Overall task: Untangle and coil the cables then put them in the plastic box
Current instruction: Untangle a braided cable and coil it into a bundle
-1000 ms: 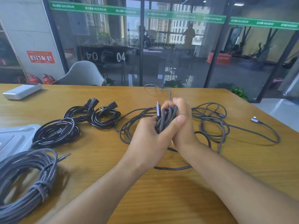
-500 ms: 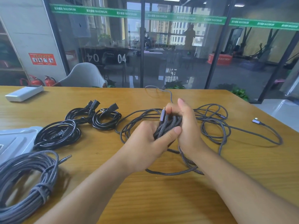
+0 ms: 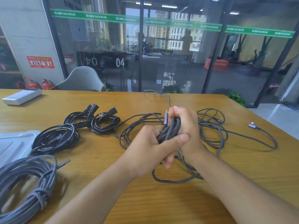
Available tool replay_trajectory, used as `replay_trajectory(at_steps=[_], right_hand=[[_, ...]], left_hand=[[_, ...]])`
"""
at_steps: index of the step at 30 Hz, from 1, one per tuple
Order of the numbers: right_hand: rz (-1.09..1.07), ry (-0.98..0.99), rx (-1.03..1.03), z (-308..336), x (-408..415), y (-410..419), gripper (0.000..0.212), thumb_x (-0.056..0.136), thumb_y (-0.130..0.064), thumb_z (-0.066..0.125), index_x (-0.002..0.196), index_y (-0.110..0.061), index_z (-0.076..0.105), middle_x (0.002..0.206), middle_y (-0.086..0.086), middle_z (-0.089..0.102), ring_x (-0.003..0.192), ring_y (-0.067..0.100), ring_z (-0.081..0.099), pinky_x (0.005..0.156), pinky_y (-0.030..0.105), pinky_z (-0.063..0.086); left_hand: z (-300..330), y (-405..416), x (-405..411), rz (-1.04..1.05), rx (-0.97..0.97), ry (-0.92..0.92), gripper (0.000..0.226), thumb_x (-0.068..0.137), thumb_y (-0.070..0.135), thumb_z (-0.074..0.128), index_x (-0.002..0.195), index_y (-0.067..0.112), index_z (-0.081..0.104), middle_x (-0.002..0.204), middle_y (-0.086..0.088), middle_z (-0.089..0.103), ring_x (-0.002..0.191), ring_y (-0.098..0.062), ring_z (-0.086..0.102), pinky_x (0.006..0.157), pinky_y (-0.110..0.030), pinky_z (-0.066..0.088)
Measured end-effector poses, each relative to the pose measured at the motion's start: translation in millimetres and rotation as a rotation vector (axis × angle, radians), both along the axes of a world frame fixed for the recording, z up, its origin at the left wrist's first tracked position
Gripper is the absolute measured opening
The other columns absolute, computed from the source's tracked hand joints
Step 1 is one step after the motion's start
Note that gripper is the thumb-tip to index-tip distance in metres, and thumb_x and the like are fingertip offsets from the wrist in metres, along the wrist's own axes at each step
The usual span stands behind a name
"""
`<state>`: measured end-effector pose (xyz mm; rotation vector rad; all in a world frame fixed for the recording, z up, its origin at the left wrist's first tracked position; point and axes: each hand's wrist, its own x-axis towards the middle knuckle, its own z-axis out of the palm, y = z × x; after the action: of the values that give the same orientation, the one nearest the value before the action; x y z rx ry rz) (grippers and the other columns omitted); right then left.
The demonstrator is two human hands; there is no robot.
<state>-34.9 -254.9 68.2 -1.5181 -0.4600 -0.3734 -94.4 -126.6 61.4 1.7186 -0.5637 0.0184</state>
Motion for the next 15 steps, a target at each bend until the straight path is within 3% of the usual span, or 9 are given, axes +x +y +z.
replay_trajectory(at_steps=[3, 8, 11, 13, 15], right_hand=[[-0.015, -0.031, -0.003, -2, 1, 4, 0.039, 0.090, -0.022, 0.041, 0.053, -0.012, 0.039, 0.056, 0.001, 0.037, 0.058, 0.015, 0.036, 0.056, 0.032, 0.032], [0.019, -0.034, -0.019, -10, 3, 5, 0.041, 0.099, -0.026, 0.038, 0.062, -0.011, 0.047, 0.061, -0.009, 0.047, 0.063, 0.007, 0.045, 0.061, 0.023, 0.040], [0.045, -0.086, -0.189, -14, 7, 1, 0.049, 0.110, -0.037, 0.030, 0.093, -0.011, 0.068, 0.083, -0.009, 0.066, 0.083, 0.008, 0.062, 0.078, 0.022, 0.048], [0.000, -0.074, -0.363, -12, 6, -3, 0.046, 0.109, -0.054, 0.030, 0.118, -0.026, 0.065, 0.100, -0.017, 0.067, 0.101, 0.001, 0.062, 0.086, 0.018, 0.047], [-0.069, -0.107, -0.607, -6, 2, -12, 0.041, 0.103, -0.062, 0.039, 0.121, -0.034, 0.062, 0.103, -0.021, 0.066, 0.101, -0.003, 0.060, 0.082, 0.016, 0.046]], left_hand=[[4, 7, 0, -0.010, 0.033, 0.010, 0.046, 0.098, 0.032, 0.070, 0.060, 0.008, 0.060, 0.054, -0.012, 0.064, 0.053, -0.017, 0.055, 0.060, -0.022, 0.048], [-2, 8, 0, 0.024, -0.012, 0.066, 0.045, 0.105, 0.030, 0.060, 0.068, 0.010, 0.043, 0.050, 0.000, 0.039, 0.044, -0.015, 0.032, 0.048, -0.030, 0.031], [2, 16, 7, 0.051, -0.117, 0.146, 0.038, 0.106, 0.028, 0.056, 0.076, 0.009, 0.044, 0.055, 0.000, 0.029, 0.047, -0.014, 0.022, 0.048, -0.032, 0.018], [5, 26, 12, 0.137, -0.131, 0.124, 0.039, 0.106, 0.031, 0.056, 0.075, 0.010, 0.044, 0.056, 0.000, 0.028, 0.047, -0.015, 0.020, 0.047, -0.032, 0.016], [7, 38, 16, 0.251, -0.147, 0.082, 0.043, 0.106, 0.034, 0.056, 0.074, 0.010, 0.042, 0.057, -0.001, 0.027, 0.049, -0.017, 0.019, 0.047, -0.030, 0.017]])
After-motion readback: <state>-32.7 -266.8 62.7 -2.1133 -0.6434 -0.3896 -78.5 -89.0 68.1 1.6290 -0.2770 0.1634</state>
